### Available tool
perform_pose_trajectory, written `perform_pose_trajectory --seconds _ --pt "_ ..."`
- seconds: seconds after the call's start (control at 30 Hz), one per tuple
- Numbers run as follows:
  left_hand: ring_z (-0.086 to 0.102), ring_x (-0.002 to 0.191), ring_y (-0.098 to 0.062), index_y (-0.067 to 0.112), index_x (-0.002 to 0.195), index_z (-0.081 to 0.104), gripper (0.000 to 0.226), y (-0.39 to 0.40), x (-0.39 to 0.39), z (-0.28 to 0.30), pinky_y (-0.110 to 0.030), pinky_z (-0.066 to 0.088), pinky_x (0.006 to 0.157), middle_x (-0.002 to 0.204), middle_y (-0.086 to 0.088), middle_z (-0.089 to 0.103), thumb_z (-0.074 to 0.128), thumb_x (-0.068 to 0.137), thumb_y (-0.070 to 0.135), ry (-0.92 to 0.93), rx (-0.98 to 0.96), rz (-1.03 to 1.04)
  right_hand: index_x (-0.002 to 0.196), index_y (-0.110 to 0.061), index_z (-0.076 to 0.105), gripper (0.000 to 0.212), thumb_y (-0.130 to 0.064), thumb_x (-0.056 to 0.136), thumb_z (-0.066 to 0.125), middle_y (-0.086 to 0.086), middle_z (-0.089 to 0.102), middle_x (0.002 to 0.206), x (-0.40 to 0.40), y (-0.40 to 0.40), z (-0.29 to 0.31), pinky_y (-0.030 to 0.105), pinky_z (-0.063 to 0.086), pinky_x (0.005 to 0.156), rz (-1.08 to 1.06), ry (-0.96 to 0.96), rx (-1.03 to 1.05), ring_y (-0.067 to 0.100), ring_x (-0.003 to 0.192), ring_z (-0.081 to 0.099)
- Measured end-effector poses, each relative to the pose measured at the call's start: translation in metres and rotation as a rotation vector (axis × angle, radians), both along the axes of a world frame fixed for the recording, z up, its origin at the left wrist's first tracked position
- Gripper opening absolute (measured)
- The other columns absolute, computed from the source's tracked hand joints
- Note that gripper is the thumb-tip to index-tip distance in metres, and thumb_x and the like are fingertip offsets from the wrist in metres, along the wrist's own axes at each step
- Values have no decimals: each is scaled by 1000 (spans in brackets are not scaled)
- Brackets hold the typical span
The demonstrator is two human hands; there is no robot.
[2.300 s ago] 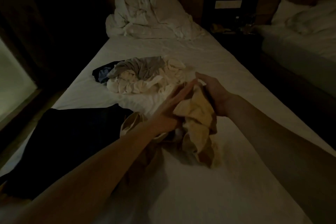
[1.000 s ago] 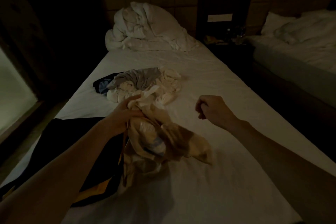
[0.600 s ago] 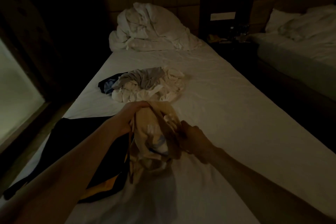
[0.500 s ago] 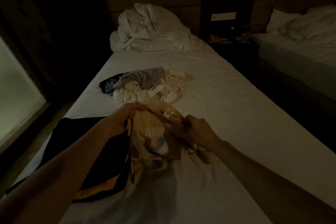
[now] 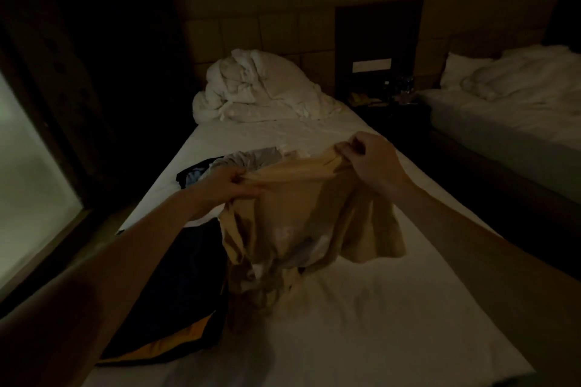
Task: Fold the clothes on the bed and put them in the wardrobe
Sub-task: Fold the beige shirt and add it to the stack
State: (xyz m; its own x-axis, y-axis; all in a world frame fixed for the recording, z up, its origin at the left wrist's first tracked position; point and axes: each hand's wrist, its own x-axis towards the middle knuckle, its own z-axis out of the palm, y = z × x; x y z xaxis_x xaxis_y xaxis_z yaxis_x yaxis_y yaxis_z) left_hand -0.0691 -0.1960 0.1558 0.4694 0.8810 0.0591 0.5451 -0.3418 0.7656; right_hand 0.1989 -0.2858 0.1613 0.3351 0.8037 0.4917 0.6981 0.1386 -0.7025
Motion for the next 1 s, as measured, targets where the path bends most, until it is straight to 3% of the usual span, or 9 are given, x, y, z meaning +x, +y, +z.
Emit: perform_pose_trajectory --seconds 0.07,0.17,0.27,0.37,0.47,0.6,0.7,0.83,1.0 --pt "68 90 -20 12 99 67 31 -12 -3 21 -30 55 76 95 -5 68 81 76 27 -29 51 -52 80 -4 56 37 -39 91 63 7 55 73 6 -15 20 36 41 65 21 -31 -18 17 70 55" --pt "64 87 -7 15 104 68 32 -36 -10 54 -18 49 76 95 5 67 80 77 27 -14 184 -70 90 -10 58 30 -38 88 68 4 58 86 16 -48 55 27 41 67 137 -79 -84 15 78 55" --pt "57 71 -10 -9 91 68 35 -45 -22 76 -10 42 62 78 -6 62 78 79 22 41 283 17 109 -13 63 23 -26 90 66 -2 61 103 25 -77 85 25 47 82 219 -108 -110 10 91 55" --pt "60 73 -11 -1 91 71 19 -70 -28 103 -16 49 66 83 -11 65 73 85 17 9 298 51 114 -13 66 20 -19 96 58 -2 58 106 31 -103 112 25 39 84 128 -179 -16 10 98 50" --pt "62 83 -21 0 97 68 12 -96 -34 128 -37 52 79 90 -17 64 63 91 9 -111 316 44 111 -12 67 19 -21 98 56 -2 57 98 34 -124 135 17 36 66 41 -245 138 11 91 51" --pt "67 69 -9 17 94 66 13 -132 -37 159 -20 54 60 80 3 69 54 97 14 -460 266 33 107 -10 68 20 -24 95 61 -4 56 93 38 -158 162 21 35 71 -74 -294 350 10 89 51" --pt "67 72 -6 19 96 67 14 -147 -39 182 -19 53 62 80 7 70 53 99 18 -648 328 100 96 -8 72 20 -26 90 68 1 66 90 47 -173 180 27 40 72 -152 -301 493 14 86 59" --pt "62 88 -10 20 104 68 13 -140 -39 191 -23 51 78 89 8 66 59 96 24 -602 563 227 86 -11 73 24 -34 90 66 10 71 84 52 -170 190 39 51 66 -196 -396 537 24 79 65" --pt "60 73 -5 20 88 70 19 -101 -32 173 -14 49 66 82 0 66 61 92 36 -428 760 361 91 -13 71 27 -36 93 59 13 70 89 56 -135 171 37 49 68 -251 -524 458 32 82 64"
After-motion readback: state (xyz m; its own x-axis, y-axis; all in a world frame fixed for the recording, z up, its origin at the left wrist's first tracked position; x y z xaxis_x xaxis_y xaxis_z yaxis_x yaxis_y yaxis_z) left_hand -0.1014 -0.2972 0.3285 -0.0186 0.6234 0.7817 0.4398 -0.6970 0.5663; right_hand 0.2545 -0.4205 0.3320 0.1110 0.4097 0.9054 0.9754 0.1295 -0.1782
